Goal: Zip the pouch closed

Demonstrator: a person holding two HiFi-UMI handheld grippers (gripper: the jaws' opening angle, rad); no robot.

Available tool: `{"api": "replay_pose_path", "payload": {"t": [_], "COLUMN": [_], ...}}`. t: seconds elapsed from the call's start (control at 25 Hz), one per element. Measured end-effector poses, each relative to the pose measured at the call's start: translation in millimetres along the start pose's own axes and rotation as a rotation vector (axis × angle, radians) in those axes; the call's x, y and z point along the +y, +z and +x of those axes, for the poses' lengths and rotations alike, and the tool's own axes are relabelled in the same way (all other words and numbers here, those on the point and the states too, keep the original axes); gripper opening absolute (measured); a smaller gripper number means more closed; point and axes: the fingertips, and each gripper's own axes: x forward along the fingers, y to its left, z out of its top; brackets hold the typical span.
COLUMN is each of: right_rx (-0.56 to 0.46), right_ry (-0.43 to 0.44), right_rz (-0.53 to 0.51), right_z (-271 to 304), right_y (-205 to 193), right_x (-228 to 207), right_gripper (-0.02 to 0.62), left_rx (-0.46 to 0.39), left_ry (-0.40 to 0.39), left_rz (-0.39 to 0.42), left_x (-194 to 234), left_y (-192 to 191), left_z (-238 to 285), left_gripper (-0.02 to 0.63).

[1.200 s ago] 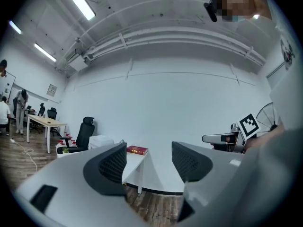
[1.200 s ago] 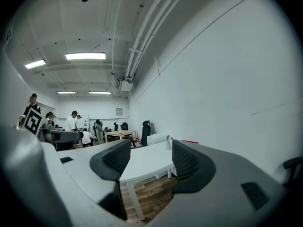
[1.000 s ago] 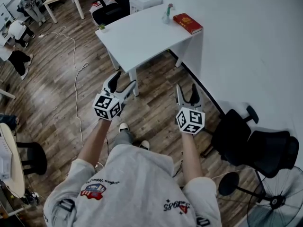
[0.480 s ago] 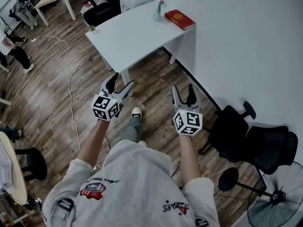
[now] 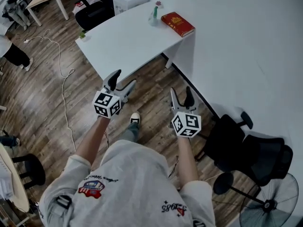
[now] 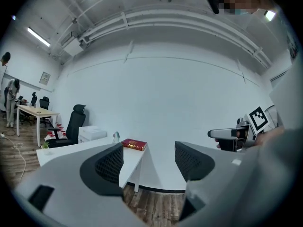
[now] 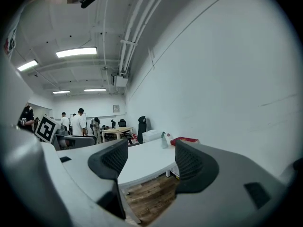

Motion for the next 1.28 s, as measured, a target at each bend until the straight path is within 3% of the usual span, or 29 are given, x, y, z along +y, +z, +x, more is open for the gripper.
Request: {"api": "replay_pose_path", "payload": {"t": [0.28, 0.64, 0.76, 1.28], "right_rx": [0.067, 0.065, 0.079, 0.117], "right_ry": [0.046, 0.067, 0.089, 0.211], "right_rz": [0.022, 0.068, 0.023, 0.115], "right_z": [118.2, 246.5, 277.6, 388.1], "right_y": [14.1, 42.8, 42.9, 35.8], "right_x": [-14.1, -34.0, -26.7, -30.8], "right_gripper": [0.301, 0.290, 0.287, 0.278], "left_rx": [0.042, 0.046, 0.048, 0.071], "left_ry": [-0.041, -0.048, -0.048, 0.025], "left_rz": [0.009, 0.001, -0.002, -0.069], "left_x": [79.0, 172.1, 192.6, 255.0], "left_y": [17.8, 41.7, 43.3, 33.4], "left_z": [93.7, 189.4, 205.8, 247.9], "left_gripper": [0.324, 0.324, 0.324, 0.324]}}
